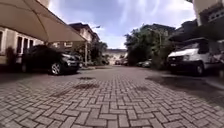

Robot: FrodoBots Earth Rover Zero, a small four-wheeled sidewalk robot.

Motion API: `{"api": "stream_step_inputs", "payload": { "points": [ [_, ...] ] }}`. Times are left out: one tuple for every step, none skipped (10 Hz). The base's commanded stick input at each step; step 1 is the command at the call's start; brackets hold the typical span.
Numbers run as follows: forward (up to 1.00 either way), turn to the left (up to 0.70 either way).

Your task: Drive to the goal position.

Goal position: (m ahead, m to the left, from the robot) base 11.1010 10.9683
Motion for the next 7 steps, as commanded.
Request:
{"api": "stream_step_inputs", "payload": {
  "points": [
    [0.69,0.03],
    [0.69,0.03],
    [0.69,0.03],
    [0.69,0.03],
    [0.69,0.03],
    [0.69,0.03],
    [0.69,0.03]
  ]
}}
